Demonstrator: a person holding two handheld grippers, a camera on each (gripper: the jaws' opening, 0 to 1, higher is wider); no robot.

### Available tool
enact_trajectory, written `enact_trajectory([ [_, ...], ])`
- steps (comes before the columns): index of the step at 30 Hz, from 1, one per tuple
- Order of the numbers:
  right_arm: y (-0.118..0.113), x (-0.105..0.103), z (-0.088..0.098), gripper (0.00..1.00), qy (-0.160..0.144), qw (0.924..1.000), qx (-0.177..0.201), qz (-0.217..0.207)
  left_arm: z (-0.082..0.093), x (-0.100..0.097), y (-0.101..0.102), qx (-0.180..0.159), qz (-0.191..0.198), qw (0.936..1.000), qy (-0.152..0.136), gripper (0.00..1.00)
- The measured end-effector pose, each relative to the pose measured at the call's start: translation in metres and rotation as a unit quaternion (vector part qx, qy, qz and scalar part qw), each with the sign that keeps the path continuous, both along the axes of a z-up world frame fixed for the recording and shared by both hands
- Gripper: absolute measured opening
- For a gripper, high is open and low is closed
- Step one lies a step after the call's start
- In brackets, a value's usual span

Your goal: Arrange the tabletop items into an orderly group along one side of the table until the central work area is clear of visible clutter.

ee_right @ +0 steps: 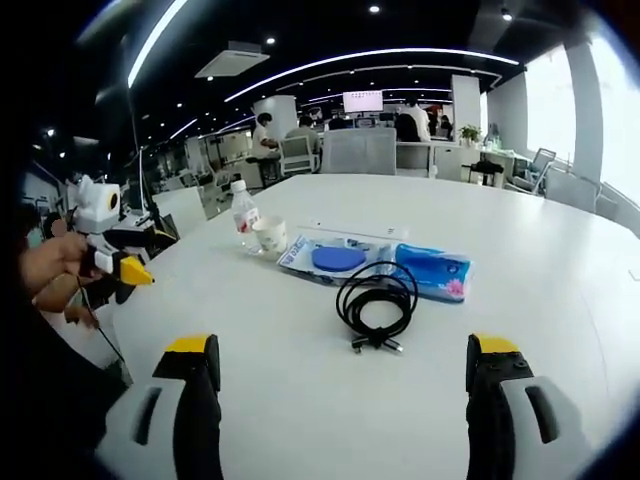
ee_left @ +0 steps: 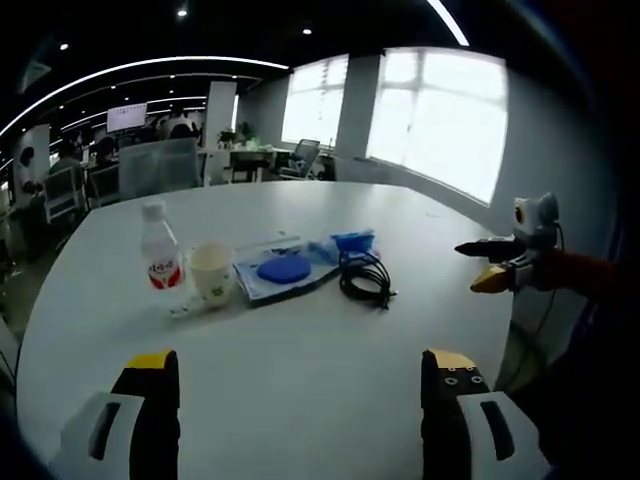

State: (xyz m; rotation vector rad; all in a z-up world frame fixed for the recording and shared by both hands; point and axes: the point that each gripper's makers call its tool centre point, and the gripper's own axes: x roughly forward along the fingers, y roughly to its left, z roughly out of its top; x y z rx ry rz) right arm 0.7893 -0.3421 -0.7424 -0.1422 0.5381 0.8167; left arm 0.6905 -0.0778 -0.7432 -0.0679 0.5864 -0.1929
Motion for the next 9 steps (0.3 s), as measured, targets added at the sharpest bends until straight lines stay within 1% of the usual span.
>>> enact_trajectory([
  [4, -0.0007, 0.0006, 0.0, 1.0, 0.001, 1.0, 0.0, -0.001, -0.0008, -0.0008, 0.002, 0.003, 0.006, 1.0, 0.0, 0.99],
  [7, -0.0025, 0.0008, -0.0016, 1.0, 0.003, 1.0, -0.001, -0.002, 0.0002, 0.0003, 0.0021, -0.01, 0.015, 0.9998, -0.002, 0.99],
  [9, -0.003, -0.0001, -0.0024, 1.0, 0.005, 1.0, -0.002, -0.002, 0.0008, 0.0004, 0.0018, -0.012, 0.017, 0.9998, -0.003, 0.99],
])
